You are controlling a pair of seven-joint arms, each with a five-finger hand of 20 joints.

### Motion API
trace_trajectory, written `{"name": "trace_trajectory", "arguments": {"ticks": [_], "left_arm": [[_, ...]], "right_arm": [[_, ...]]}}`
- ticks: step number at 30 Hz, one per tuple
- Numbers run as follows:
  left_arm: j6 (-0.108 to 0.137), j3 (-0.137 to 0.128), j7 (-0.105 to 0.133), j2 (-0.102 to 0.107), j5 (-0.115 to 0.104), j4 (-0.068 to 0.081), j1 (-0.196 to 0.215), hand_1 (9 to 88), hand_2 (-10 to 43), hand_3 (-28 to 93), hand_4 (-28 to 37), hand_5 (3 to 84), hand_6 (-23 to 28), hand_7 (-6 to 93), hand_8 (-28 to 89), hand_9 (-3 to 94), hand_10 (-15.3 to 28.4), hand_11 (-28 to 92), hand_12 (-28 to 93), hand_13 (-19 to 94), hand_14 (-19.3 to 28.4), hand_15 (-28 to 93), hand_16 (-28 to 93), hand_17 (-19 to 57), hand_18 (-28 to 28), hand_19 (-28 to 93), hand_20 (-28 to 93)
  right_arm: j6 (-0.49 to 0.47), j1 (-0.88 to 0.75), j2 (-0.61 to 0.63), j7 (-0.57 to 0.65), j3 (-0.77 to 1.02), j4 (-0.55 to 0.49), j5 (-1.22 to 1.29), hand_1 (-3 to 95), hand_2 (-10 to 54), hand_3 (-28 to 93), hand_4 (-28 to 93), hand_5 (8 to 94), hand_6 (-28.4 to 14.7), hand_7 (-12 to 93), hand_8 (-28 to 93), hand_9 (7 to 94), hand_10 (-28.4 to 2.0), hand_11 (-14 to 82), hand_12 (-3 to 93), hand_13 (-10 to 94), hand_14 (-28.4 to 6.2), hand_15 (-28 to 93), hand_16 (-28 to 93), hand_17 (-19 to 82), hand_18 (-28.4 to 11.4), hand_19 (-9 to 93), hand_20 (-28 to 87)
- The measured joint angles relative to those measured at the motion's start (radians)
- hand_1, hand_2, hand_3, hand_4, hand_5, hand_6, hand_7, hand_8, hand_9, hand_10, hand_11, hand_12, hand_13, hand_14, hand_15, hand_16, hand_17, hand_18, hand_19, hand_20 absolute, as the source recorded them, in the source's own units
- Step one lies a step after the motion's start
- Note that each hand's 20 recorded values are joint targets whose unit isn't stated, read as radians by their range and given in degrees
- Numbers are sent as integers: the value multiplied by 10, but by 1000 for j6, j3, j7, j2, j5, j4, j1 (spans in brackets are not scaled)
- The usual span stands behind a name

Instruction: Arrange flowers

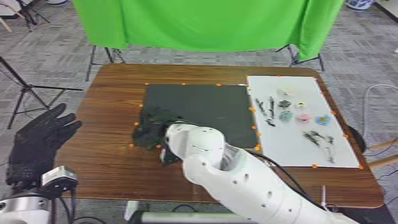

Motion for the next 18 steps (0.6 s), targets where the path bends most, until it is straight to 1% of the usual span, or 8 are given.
{"name": "trace_trajectory", "arguments": {"ticks": [4, 10, 18], "left_arm": [[3, 0, 3, -3, -2, 0, 4, 249, 40, 828, -200, 424, 114, 149, -98, 394, 201, 270, 97, 294, 265, 488, -91, -63, 235, 599, -51], [6, 0, 6, -4, -3, 0, 6, 250, 40, 827, -200, 424, 114, 150, -98, 395, 202, 270, 97, 294, 265, 489, -91, -63, 235, 600, -51], [7, 0, 7, -4, -4, -1, 8, 250, 40, 827, -200, 424, 114, 149, -98, 394, 202, 270, 97, 294, 266, 489, -92, -63, 235, 600, -51]], "right_arm": [[-65, -19, -2, -42, 3, -5, -56, 144, 100, 928, -248, 715, -1, 172, -142, 481, -264, 580, 195, 459, -220, 909, 103, 191, -224, 908, 507], [-109, -45, -9, -107, 21, -13, -143, 140, 116, 925, -248, 712, 5, 173, -144, 469, -264, 585, 190, 448, -223, 914, 99, 176, -225, 900, 514], [-168, -67, -22, -139, 42, -17, -196, 122, 146, 916, -251, 693, 14, 172, -148, 443, -271, 587, 187, 424, -228, 921, 93, 160, -220, 891, 526]]}}
